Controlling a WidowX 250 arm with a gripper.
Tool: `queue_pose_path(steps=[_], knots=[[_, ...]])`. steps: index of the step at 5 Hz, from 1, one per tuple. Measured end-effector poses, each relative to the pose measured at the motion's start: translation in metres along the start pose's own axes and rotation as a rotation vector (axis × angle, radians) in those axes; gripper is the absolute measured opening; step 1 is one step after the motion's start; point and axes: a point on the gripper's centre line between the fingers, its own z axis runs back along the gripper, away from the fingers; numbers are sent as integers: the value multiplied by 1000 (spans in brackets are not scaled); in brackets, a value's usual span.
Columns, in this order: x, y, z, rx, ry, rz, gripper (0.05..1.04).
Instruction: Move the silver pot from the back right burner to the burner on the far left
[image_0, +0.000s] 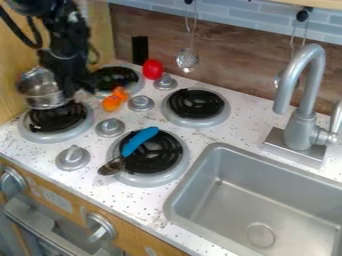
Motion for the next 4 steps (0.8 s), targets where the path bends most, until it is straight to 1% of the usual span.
queue_pose_path(steps=[1,2,3,4], knots=[[6,20,-16,-3,14,46,84],[5,19,-28,-12,34,37,84],[9,15,-30,-31,-3,15,84],[1,11,-36,-32,10,-12,84]])
